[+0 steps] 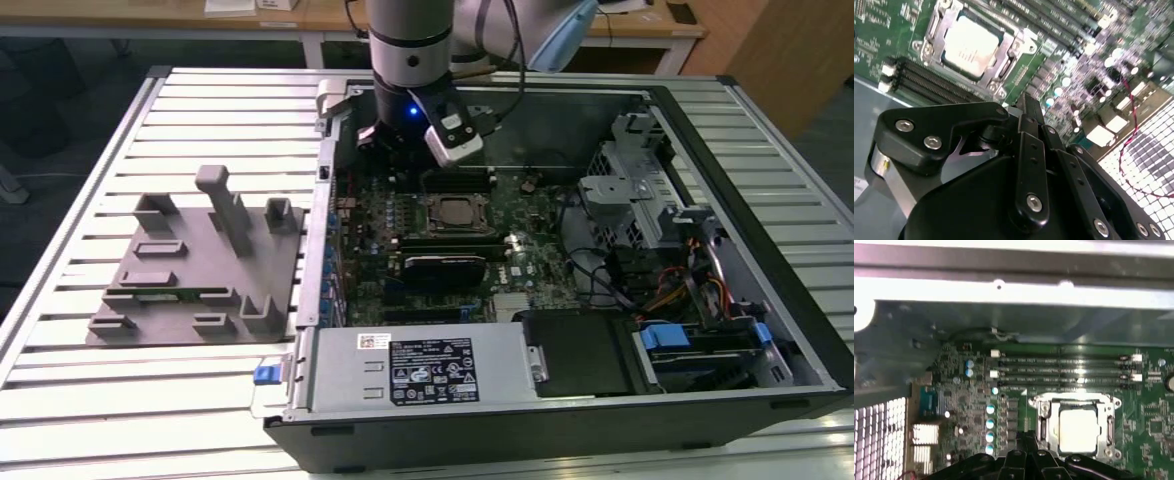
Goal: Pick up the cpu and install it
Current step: 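Install the first cpu locking lever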
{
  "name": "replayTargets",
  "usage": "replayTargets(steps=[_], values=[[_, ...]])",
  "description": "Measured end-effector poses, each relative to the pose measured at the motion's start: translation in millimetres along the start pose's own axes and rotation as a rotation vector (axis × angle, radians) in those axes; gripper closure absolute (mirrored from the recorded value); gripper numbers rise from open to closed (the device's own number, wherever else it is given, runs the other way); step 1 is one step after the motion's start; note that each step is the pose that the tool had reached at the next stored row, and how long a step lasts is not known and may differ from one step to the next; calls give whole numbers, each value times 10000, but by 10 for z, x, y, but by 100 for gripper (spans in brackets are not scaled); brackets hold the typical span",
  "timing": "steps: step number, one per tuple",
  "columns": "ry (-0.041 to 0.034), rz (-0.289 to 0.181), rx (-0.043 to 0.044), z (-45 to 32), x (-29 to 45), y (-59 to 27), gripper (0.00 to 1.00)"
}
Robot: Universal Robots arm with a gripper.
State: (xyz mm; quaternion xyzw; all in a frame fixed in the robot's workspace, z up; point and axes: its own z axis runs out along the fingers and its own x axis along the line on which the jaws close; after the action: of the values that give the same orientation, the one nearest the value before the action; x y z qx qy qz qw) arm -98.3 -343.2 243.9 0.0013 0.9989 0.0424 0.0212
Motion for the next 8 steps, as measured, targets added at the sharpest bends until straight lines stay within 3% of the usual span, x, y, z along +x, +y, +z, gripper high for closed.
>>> replayTargets(steps=[8], values=[[1, 35, -874, -2, 31, -4, 89]])
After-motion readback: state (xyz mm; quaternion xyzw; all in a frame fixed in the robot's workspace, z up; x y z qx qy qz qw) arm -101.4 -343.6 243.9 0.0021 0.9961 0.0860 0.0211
